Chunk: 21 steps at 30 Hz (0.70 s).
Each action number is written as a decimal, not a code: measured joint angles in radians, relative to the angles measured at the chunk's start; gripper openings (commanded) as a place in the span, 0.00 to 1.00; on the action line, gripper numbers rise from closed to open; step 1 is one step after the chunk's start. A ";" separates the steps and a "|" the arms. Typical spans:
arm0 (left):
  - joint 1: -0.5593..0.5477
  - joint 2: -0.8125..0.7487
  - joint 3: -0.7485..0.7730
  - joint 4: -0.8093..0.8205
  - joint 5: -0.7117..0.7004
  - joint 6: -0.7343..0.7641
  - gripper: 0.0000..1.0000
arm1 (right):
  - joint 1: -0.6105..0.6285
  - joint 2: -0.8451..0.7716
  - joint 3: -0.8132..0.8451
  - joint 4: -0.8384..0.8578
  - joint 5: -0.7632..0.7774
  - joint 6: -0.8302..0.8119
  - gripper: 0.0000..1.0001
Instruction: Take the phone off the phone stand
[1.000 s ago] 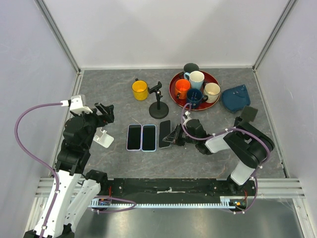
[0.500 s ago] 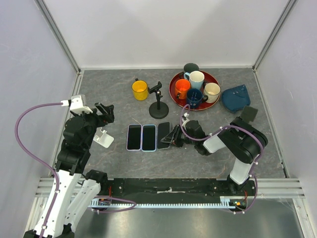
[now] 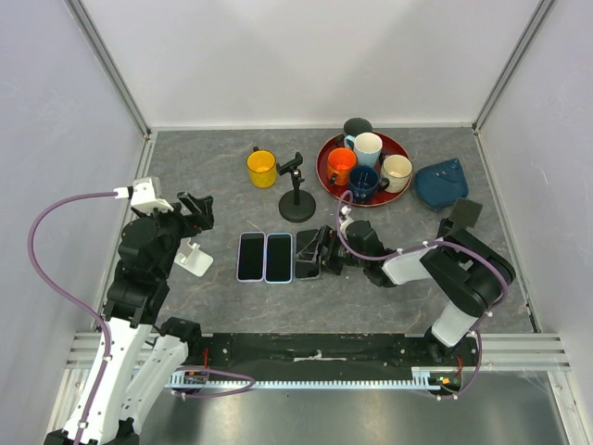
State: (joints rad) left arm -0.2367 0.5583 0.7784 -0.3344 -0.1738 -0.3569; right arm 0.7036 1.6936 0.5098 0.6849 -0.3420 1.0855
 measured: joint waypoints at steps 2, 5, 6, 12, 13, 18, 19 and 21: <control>0.000 0.000 0.000 0.000 0.000 0.000 0.88 | 0.001 -0.017 0.024 -0.062 0.008 -0.036 0.91; 0.000 0.000 0.000 0.000 0.000 0.000 0.88 | 0.001 -0.037 0.064 -0.162 0.030 -0.102 0.93; 0.000 0.000 0.000 0.000 0.000 0.000 0.88 | 0.002 -0.044 0.085 -0.207 0.045 -0.134 0.94; 0.000 0.000 0.000 0.000 0.000 0.000 0.88 | 0.002 -0.078 0.149 -0.378 0.143 -0.278 0.95; 0.000 0.000 0.000 0.000 0.000 0.000 0.88 | 0.002 -0.082 0.154 -0.395 0.156 -0.295 0.95; 0.000 0.000 0.000 0.000 0.000 0.000 0.88 | 0.025 -0.085 0.176 -0.440 0.196 -0.350 0.95; 0.000 0.000 0.000 0.000 0.000 0.000 0.88 | 0.031 -0.084 0.179 -0.443 0.203 -0.354 0.95; 0.000 0.000 0.000 0.000 0.000 0.000 0.88 | 0.048 -0.078 0.188 -0.447 0.214 -0.365 0.95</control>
State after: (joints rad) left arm -0.2367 0.5587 0.7784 -0.3344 -0.1734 -0.3569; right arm 0.7517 1.6154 0.6975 0.2379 -0.1280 0.7200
